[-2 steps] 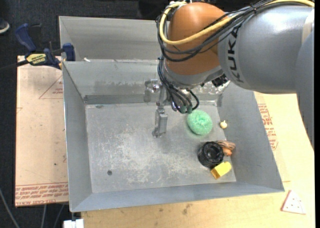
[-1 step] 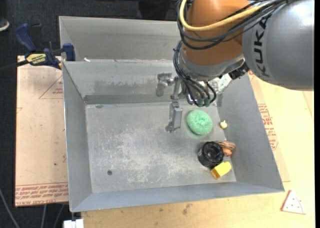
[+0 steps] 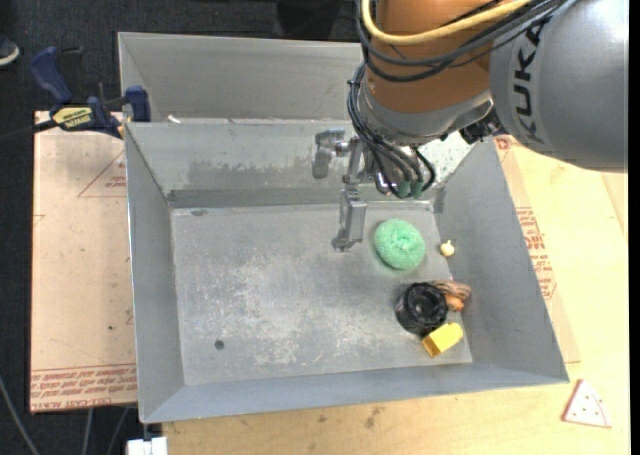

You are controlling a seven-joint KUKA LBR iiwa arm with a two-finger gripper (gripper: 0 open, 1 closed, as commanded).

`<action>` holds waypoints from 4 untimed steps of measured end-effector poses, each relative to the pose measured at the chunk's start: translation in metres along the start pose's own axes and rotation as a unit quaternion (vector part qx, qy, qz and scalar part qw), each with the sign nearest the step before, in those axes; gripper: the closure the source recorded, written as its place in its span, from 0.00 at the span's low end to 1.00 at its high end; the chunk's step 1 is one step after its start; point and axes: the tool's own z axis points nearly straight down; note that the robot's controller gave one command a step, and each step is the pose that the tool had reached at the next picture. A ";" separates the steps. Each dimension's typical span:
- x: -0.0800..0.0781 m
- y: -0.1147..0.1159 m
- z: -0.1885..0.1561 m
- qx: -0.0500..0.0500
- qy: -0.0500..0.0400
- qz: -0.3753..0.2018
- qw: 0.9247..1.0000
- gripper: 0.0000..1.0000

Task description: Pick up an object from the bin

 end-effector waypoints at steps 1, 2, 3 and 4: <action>-0.004 -0.043 -0.020 -0.001 0.002 -0.006 1.000 0.00; -0.015 -0.097 0.001 0.000 0.001 -0.044 0.999 0.00; -0.013 -0.098 0.014 0.000 0.003 0.028 1.000 0.00; -0.009 -0.133 0.045 -0.001 0.002 -0.021 1.000 0.00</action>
Offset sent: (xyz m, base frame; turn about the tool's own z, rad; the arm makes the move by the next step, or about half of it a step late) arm 0.0203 -0.0978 -0.0046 -0.0882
